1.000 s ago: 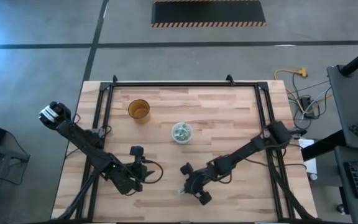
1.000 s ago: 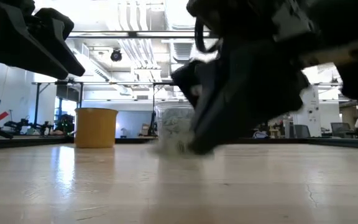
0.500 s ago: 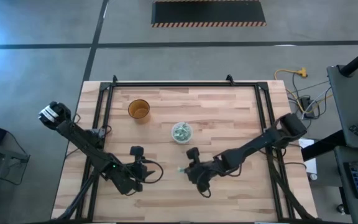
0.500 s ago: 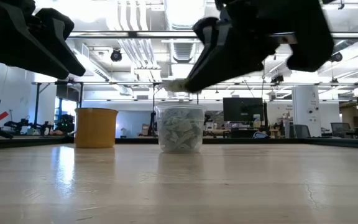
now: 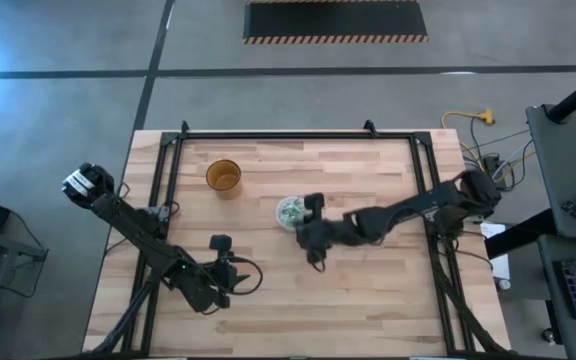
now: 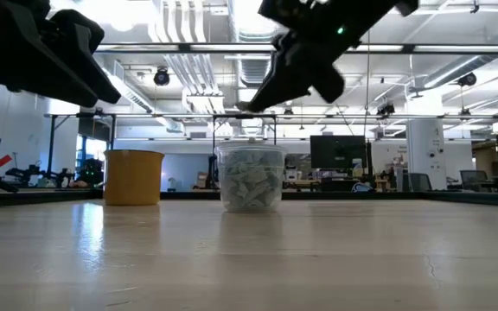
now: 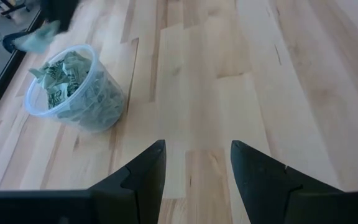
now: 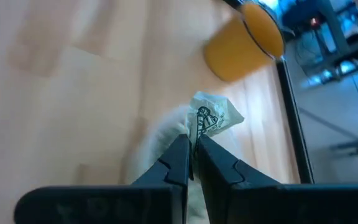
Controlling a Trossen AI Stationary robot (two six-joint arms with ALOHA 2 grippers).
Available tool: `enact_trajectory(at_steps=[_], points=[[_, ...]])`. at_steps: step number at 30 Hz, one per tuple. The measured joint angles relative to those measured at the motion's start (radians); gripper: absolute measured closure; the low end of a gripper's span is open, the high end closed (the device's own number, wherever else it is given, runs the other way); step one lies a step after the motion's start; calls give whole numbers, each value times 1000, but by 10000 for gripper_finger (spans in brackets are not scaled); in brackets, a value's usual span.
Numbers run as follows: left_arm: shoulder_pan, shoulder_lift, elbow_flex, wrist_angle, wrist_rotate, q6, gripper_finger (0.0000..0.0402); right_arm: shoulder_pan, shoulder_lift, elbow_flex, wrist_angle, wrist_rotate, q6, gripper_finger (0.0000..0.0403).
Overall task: Pick and place Stevia / Truvia into bins
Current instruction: Put the stevia packet into the transparent container
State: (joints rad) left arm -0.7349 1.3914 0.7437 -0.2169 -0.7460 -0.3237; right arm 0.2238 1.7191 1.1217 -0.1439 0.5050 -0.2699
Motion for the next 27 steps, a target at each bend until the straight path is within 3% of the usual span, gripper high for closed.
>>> enact_trajectory(at_steps=[11, 17, 27], points=[[1, 0, 0, 5, 0, 16, 237, -132, 4, -33, -2, -81, 4, 385], [1, 0, 0, 23, -1, 26, 237, -156, 4, -38, 18, -217, 8, 385], [2, 0, 0, 24, -1, 26, 237, -168, 4, -68, 61, -224, 35, 385]])
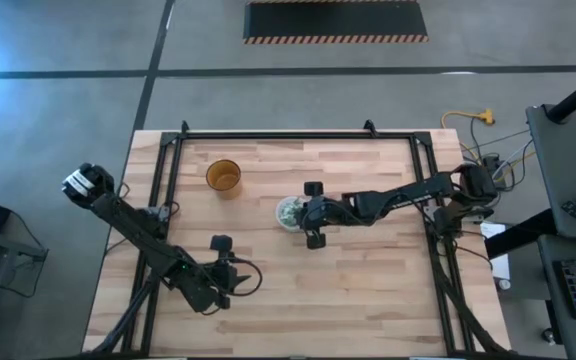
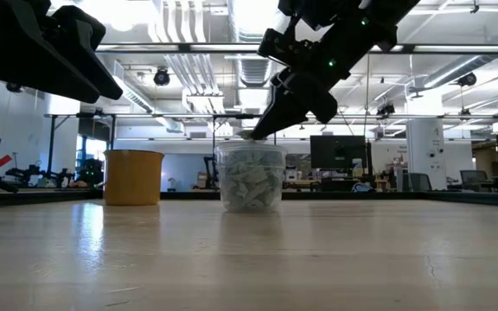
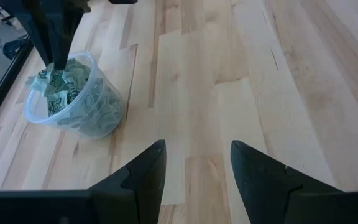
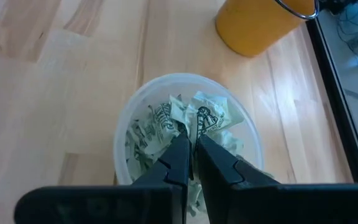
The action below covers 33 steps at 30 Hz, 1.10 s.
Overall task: Pick and place Stevia / Truvia into bins
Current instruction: Put the stevia packet into the transparent container
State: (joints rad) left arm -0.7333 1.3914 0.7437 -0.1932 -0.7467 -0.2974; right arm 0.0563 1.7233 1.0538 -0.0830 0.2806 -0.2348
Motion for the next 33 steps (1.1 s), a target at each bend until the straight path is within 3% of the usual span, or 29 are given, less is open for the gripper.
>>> enact_trajectory(at_steps=[4, 11, 26, 33], points=[[0, 0, 0, 0, 0, 0, 237, -11, 0, -18, 20, -6, 0, 385], [0, 0, 0, -1, 0, 0, 237, -34, 1, -31, 50, -107, 31, 385], [0, 0, 0, -1, 0, 0, 237, -38, 2, -43, 63, -109, 59, 385], [0, 0, -6, -1, 0, -1, 237, -38, 2, -44, 64, -109, 60, 344]])
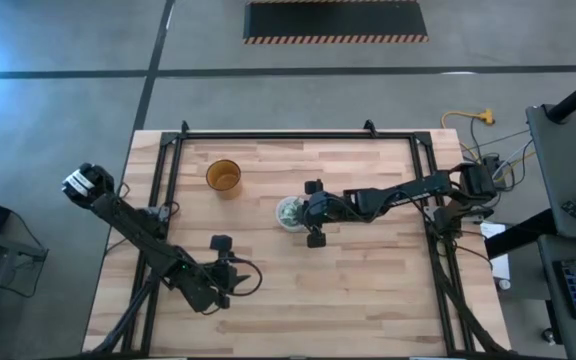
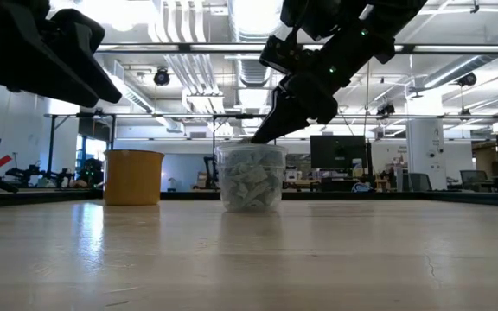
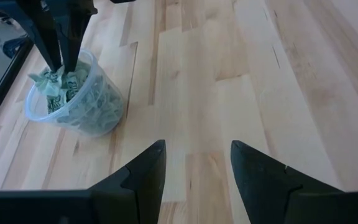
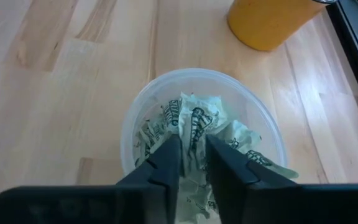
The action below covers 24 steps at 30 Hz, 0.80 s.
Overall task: Pick and place Stevia / Truvia into bins
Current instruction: Put the stevia packet into the transparent container
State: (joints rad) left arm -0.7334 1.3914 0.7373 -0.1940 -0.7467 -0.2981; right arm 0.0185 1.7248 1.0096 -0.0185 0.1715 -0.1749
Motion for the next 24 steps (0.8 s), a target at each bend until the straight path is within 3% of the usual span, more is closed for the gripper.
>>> enact_trajectory(at_steps=[11, 18, 24], points=[[0, 0, -5, 2, 0, -1, 237, 1, -12, 3, 25, 9, -15, 251], [0, 0, -7, 2, 0, -2, 237, 1, -29, 14, 26, 19, 0, 246], [0, 0, -7, 3, 0, -2, 237, -1, 4, 14, 27, 127, 18, 265]])
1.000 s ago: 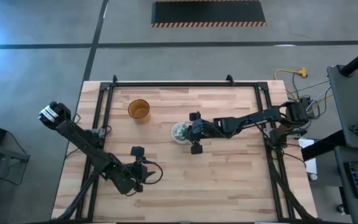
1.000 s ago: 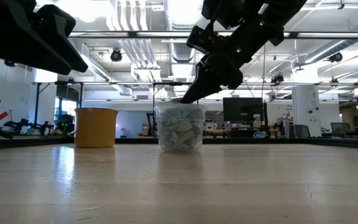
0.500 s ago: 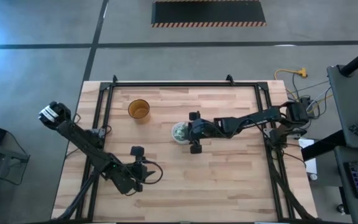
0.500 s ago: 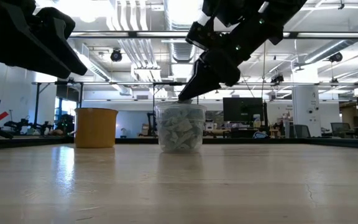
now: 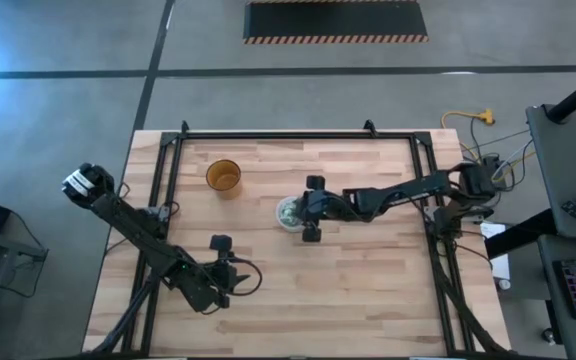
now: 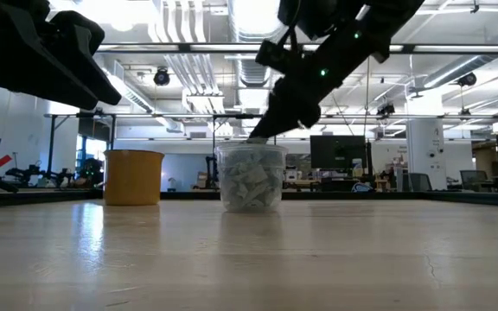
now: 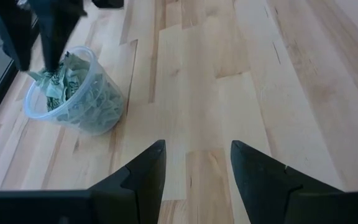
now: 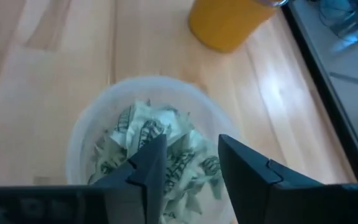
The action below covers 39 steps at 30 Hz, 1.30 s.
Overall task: Pick and place Stevia / Truvia into bins
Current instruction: Put the stevia packet into the transparent container, then return to Home Position
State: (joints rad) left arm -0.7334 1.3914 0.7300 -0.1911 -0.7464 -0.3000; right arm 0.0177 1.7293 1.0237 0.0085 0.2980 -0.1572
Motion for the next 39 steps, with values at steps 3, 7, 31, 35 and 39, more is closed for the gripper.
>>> enact_trajectory(at_steps=[3, 7, 31, 35, 39], points=[[0, 0, 0, 0, 0, 0, 237, 1, 29, -1, 8, -2, -13, 276], [0, 0, 0, 1, 0, 0, 237, 2, 56, -1, 25, -8, -33, 286], [0, 0, 0, 29, 6, -4, 237, 6, -28, -1, 11, -10, -52, 322], [0, -1, 4, 73, 7, 82, 237, 21, -88, 18, -42, -10, -30, 319], [5, -1, 7, 159, -16, 234, 237, 52, -185, 33, -122, -10, -8, 315]])
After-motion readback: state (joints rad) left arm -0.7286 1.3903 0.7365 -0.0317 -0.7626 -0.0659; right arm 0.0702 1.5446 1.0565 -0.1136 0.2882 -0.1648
